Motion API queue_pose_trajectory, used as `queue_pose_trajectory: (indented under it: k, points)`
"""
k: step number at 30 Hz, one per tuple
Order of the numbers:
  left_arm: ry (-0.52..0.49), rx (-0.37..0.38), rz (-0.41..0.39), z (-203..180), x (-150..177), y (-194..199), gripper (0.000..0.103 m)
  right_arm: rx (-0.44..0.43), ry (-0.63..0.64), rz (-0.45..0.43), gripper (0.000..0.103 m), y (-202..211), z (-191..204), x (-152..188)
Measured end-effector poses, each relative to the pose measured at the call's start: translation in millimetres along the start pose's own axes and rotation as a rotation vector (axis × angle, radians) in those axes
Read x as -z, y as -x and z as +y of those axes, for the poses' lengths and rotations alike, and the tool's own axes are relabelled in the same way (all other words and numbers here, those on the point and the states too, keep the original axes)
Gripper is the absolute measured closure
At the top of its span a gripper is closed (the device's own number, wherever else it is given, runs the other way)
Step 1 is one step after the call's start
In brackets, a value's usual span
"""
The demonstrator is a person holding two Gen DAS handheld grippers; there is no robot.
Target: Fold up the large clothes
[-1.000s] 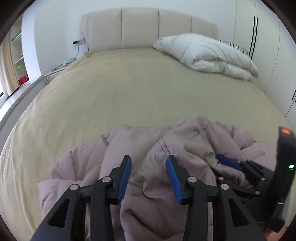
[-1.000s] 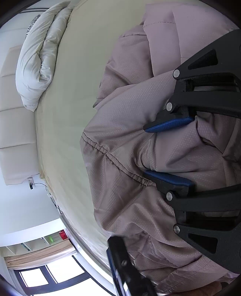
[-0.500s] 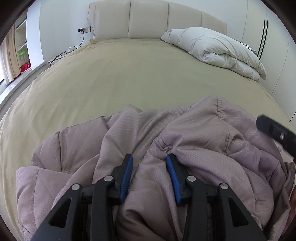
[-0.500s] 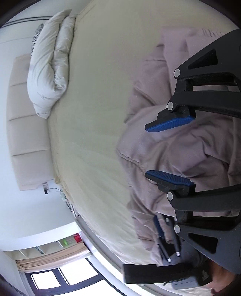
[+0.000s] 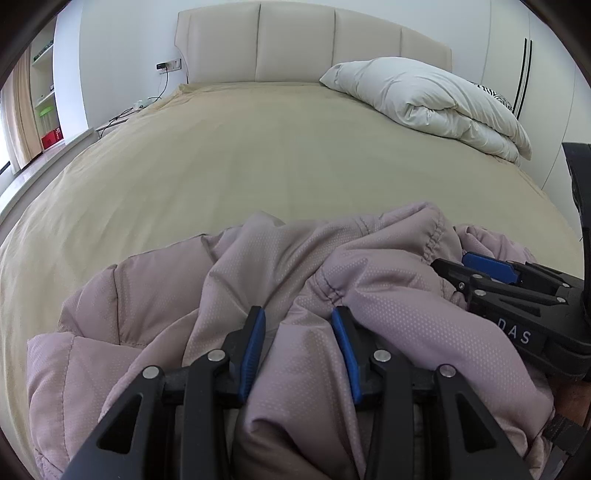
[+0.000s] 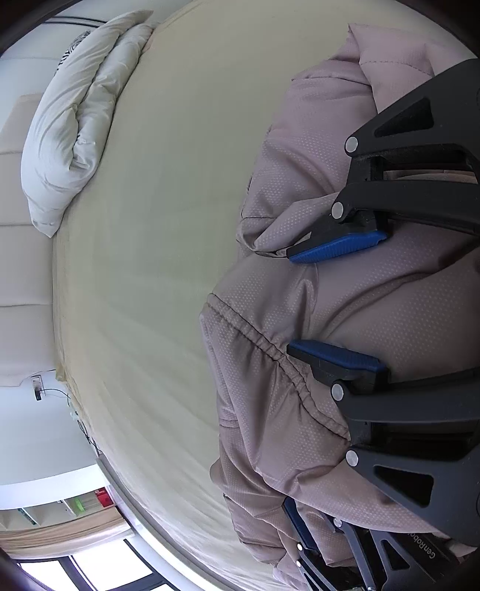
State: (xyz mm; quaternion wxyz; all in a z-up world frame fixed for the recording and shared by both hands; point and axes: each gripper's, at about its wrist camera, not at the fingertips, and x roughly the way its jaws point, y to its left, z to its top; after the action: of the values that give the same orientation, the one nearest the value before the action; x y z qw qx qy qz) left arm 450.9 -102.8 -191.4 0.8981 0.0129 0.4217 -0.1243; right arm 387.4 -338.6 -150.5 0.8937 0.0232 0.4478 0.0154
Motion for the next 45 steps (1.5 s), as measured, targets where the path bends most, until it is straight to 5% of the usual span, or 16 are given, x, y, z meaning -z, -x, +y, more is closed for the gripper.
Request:
queue_pose_trajectory:
  k: [2, 4, 6, 8, 14, 21, 28, 33, 36, 45]
  points:
    - [0.033, 0.052, 0.026, 8, -5, 15, 0.061, -0.043, -0.042, -0.011, 0.06, 23, -12, -1]
    - [0.094, 0.093, 0.025, 22, -3, 46, 0.059, -0.143, -0.168, -0.122, 0.059, 74, -35, 8]
    - [0.101, 0.081, -0.04, 35, 9, 92, 0.049, -0.253, -0.227, -0.229, 0.029, 125, -52, 30]
    - [0.104, 0.061, -0.101, 48, 29, 139, 0.033, -0.255, -0.238, -0.299, 0.022, 170, -64, 63]
    - [0.084, -0.002, -0.131, 87, 117, 251, 0.032, -0.238, -0.255, -0.257, 0.022, 254, -94, 168]
    - [0.122, -0.025, -0.038, 117, 237, 332, 0.032, -0.198, -0.283, -0.182, 0.022, 330, -115, 306]
    - [0.197, -0.037, 0.032, 137, 319, 383, 0.03, -0.124, -0.348, -0.125, 0.022, 381, -145, 403]
    - [0.268, -0.177, -0.022, 171, 334, 426, 0.029, -0.09, -0.434, -0.062, 0.022, 397, -166, 455]
    - [0.21, -0.241, -0.032, 175, 337, 441, 0.016, -0.1, -0.425, -0.021, 0.022, 399, -169, 470]
    - [0.178, -0.05, 0.159, 125, 372, 390, 0.015, -0.151, -0.465, 0.043, 0.022, 402, -177, 495]
